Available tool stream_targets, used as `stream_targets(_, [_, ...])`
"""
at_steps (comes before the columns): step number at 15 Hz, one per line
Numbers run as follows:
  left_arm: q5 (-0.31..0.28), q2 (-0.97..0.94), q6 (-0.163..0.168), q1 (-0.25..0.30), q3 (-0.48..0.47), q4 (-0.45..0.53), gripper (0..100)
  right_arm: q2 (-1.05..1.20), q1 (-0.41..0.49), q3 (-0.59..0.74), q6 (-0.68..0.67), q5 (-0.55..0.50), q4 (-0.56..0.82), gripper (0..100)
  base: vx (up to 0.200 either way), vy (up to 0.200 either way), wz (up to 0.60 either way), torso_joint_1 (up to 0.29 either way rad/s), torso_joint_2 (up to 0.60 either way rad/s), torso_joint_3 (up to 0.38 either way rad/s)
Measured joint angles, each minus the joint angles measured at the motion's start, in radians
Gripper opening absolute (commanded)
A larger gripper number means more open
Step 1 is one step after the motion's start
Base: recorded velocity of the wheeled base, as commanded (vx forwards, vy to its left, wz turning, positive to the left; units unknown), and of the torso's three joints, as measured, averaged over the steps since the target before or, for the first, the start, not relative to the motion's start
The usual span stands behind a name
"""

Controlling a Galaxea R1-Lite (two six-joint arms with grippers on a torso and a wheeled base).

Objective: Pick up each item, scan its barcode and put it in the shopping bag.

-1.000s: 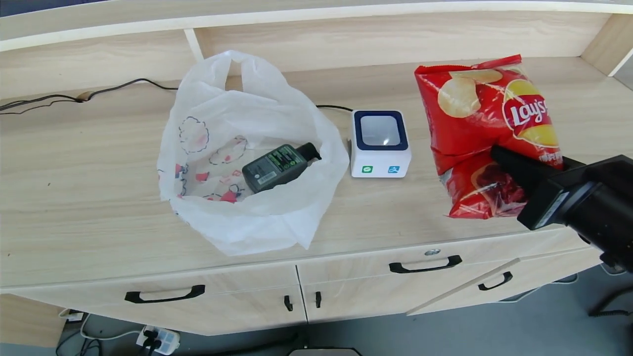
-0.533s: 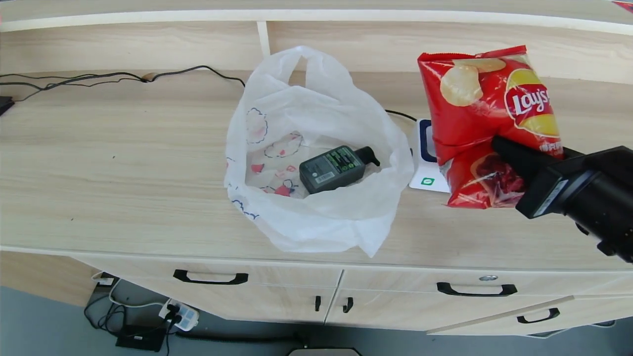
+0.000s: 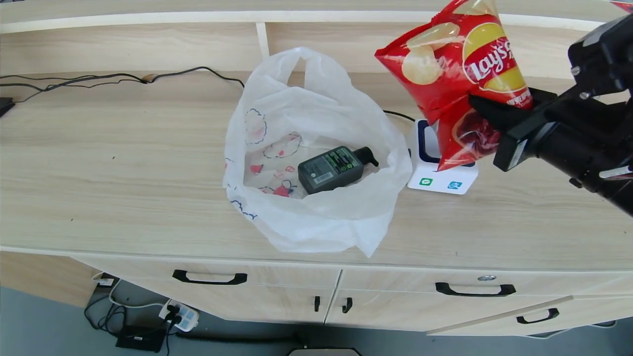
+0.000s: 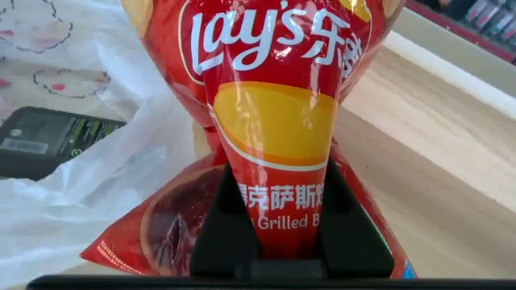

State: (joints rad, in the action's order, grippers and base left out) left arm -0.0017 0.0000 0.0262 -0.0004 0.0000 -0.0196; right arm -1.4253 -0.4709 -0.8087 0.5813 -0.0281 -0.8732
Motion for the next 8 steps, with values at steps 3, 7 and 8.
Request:
stream_targets(3, [0.000, 0.000, 0.000, -0.001, 0.000, 0.000, 100, -0.029, 0.093, 0.009, 0.154, 0.144, 0.000, 0, 0.000, 0.000, 0.00, 0.000, 0.00, 0.000])
stream_targets(7, [0.000, 0.000, 0.000, -0.001, 0.000, 0.000, 100, -0.061, 0.185, 0.019, 0.255, 0.261, -0.006, 0, 0.000, 0.000, 0.00, 0.000, 0.00, 0.000])
stream_targets(8, [0.000, 0.000, 0.000, -0.001, 0.000, 0.000, 100, -0.064, 0.196, 0.021, 0.258, 0.261, -0.006, 0, 0.000, 0.000, 0.00, 0.000, 0.00, 0.000])
